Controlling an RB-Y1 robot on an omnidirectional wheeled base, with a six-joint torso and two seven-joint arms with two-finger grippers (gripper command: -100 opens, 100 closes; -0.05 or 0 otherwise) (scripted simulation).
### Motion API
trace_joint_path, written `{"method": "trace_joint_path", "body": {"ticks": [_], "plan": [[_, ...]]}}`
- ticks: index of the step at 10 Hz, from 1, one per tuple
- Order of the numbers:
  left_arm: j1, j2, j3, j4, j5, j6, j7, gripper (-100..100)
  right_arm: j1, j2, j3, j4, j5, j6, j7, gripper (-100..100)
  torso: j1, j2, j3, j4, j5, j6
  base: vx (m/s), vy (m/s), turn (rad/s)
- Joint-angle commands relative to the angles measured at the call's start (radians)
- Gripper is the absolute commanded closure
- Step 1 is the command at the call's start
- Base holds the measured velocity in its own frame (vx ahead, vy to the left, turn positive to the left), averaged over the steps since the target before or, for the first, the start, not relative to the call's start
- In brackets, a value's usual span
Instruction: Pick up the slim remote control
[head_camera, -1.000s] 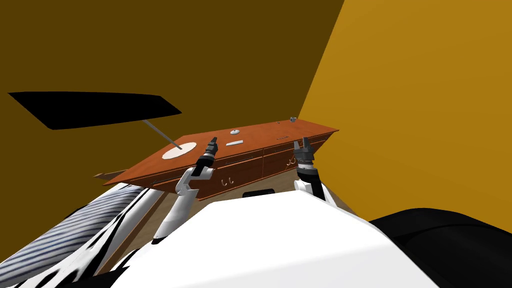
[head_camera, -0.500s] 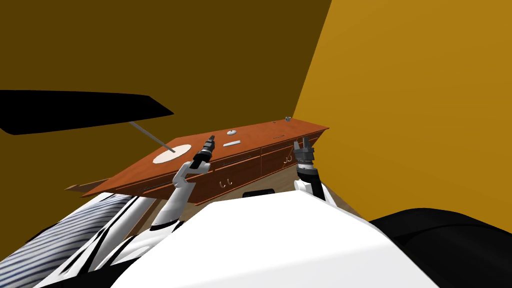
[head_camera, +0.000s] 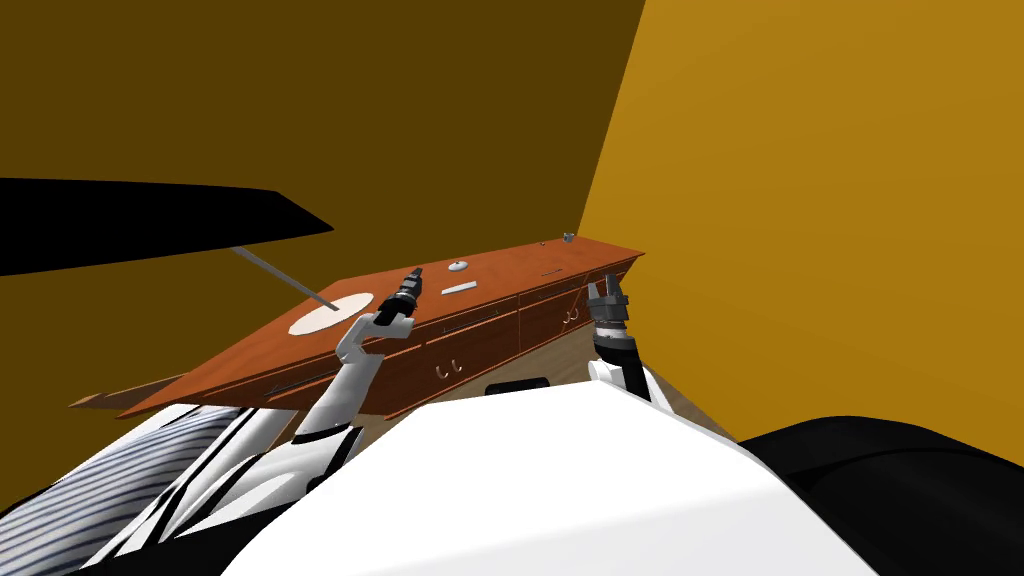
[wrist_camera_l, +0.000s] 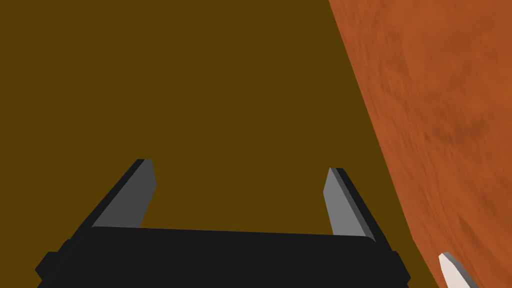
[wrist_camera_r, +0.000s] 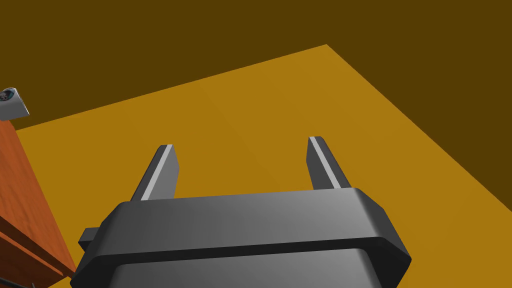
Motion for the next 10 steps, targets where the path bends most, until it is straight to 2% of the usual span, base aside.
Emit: {"method": "trace_joint_path", "body": {"ticks": [1, 2, 3, 5, 6, 8, 9, 10], "plan": [[-0.036, 0.014, 0.0, 0.038, -0.001, 0.05, 0.0, -100, 0.0, 0.0, 0.0, 0.0, 0.0, 0.0, 0.0, 0, 0.0, 0.0, 0.0, 0.0, 0.0, 0.0, -0.022, 0.015, -0.13], [-0.036, 0.014, 0.0, 0.038, -0.001, 0.063, 0.0, -100, 0.0, 0.0, 0.0, 0.0, 0.0, 0.0, 0.0, 0, 0.0, 0.0, 0.0, 0.0, 0.0, -0.001, -0.012, 0.008, 0.007], [-0.083, 0.054, 0.005, 0.078, 0.008, 0.108, 0.002, -100, 0.0, 0.0, 0.0, 0.0, 0.0, 0.0, 0.0, 0, 0.0, 0.0, 0.0, 0.0, 0.0, -0.001, -0.022, 0.005, -0.197], [-0.092, 0.054, 0.005, 0.094, 0.008, 0.142, 0.002, -100, 0.0, 0.0, 0.0, 0.0, 0.0, 0.0, 0.0, 0, 0.0, 0.0, 0.0, 0.0, 0.0, -0.001, -0.018, 0.011, -0.068], [-0.137, 0.093, 0.009, 0.144, 0.02, 0.173, 0.004, -100, 0.0, 0.0, 0.0, 0.0, 0.0, 0.0, 0.0, 0, 0.0, 0.0, 0.0, 0.0, 0.0, -0.001, -0.019, 0.002, -0.233], [-0.147, 0.093, 0.009, 0.151, 0.02, 0.222, 0.004, -100, 0.0, 0.0, 0.0, 0.0, 0.0, 0.0, 0.0, 0, 0.0, 0.0, 0.0, 0.0, 0.0, -0.001, -0.015, 0.011, -0.044], [-0.194, 0.131, 0.014, 0.203, 0.033, 0.248, 0.006, -100, 0.0, 0.0, 0.0, 0.0, 0.0, 0.0, 0.0, 0, 0.0, 0.0, 0.0, 0.0, 0.0, -0.002, -0.021, 0.0, -0.215], [-0.201, 0.131, 0.014, 0.209, 0.033, 0.278, 0.006, -100, 0.0, 0.0, 0.0, 0.0, 0.0, 0.0, 0.0, 0, -0.001, 0.0, 0.0, 0.0, 0.0, 0.0, -0.023, 0.008, -0.126]]}}
